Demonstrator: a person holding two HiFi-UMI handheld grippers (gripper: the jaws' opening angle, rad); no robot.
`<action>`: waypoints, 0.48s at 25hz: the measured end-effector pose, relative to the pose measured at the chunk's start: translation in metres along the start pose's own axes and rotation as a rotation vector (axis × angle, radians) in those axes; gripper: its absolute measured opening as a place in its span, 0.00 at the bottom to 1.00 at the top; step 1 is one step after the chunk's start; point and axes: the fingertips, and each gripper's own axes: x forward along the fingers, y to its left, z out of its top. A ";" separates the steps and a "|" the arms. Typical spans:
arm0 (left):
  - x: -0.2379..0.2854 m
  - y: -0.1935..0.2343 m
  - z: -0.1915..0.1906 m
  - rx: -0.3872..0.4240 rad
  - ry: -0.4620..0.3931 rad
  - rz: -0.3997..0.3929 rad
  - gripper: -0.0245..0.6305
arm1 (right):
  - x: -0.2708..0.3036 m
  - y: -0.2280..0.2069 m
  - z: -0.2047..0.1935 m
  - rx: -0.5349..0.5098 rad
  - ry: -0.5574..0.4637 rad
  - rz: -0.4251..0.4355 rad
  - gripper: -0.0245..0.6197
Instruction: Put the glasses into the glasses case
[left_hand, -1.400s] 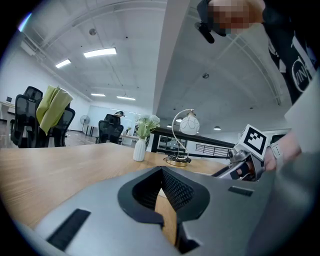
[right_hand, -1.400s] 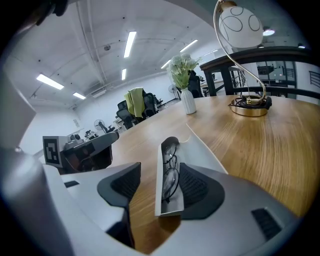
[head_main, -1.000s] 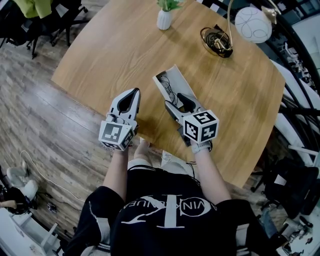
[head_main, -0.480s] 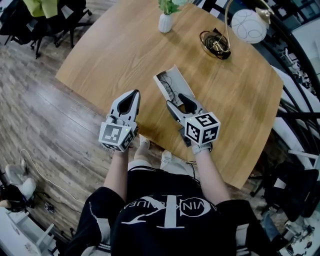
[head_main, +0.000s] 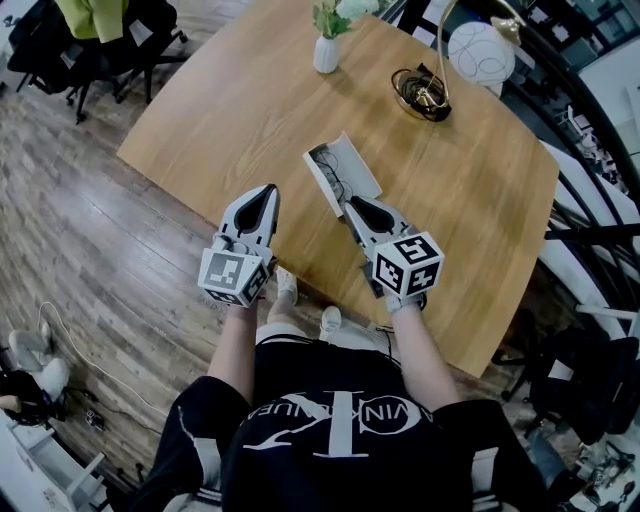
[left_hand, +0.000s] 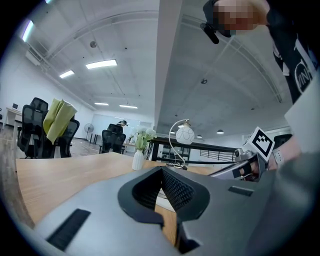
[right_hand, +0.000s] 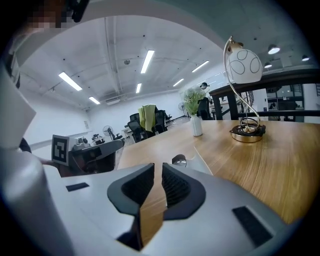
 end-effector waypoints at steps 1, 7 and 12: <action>-0.001 -0.002 0.000 0.000 -0.006 -0.004 0.06 | -0.003 0.000 0.000 0.004 -0.001 -0.001 0.13; -0.010 -0.010 0.005 0.029 -0.036 0.002 0.06 | -0.026 -0.007 0.006 -0.022 -0.048 -0.021 0.10; -0.021 -0.013 0.012 0.030 -0.037 0.026 0.06 | -0.043 -0.008 0.015 -0.079 -0.094 -0.039 0.10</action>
